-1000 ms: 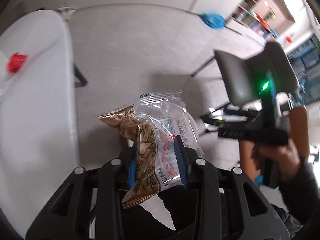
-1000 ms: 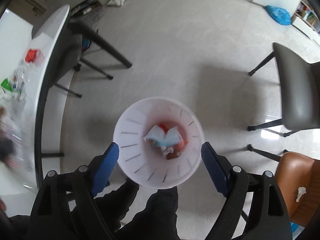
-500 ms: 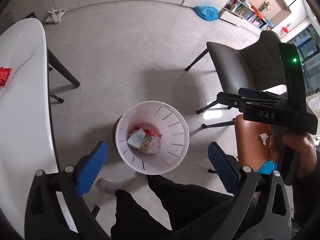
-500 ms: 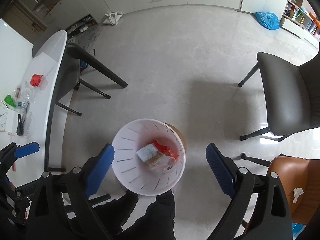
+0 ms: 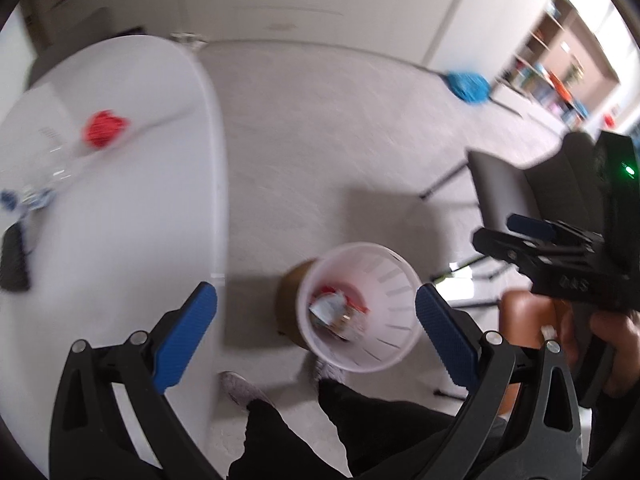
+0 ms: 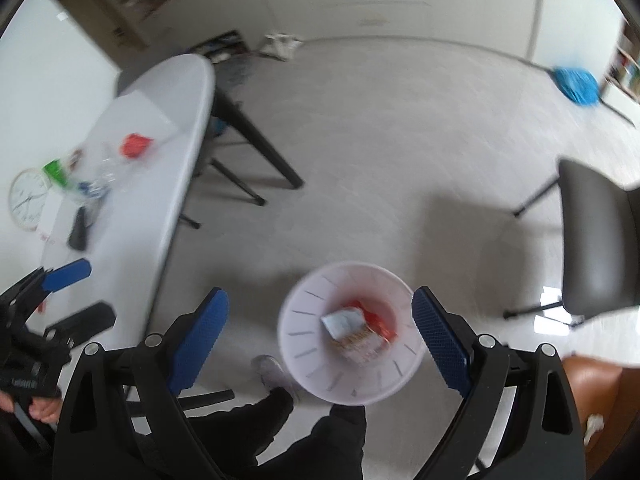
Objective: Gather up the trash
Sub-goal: 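Move both open tools back over the table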
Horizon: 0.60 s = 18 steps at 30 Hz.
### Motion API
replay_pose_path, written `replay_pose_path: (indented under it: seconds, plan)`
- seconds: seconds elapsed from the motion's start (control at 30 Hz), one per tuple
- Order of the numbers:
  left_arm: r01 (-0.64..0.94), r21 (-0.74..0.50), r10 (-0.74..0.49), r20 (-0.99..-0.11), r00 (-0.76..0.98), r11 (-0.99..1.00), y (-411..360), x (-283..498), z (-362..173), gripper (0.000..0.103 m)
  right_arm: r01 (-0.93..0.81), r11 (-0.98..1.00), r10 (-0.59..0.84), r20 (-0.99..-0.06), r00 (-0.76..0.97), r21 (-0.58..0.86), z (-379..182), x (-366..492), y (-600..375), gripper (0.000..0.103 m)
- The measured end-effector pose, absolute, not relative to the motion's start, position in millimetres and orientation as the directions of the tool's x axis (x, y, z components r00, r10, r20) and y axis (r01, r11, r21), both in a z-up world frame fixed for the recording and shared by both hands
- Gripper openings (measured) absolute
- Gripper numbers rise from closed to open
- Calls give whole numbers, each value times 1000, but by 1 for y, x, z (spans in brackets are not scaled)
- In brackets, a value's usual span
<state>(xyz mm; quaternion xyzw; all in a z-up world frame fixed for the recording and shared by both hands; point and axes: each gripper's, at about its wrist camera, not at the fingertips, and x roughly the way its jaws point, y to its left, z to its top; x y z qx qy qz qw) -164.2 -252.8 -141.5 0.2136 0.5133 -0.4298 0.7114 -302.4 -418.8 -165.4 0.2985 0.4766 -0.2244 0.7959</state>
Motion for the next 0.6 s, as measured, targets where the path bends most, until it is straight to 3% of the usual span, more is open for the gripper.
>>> replay_pose_path:
  seconds: [0.6]
  plan:
    - [518,-111,-325,-880,345,848,-76,-27,-118,95,352,891,57,-842,537,285,-131,-129,-305,95]
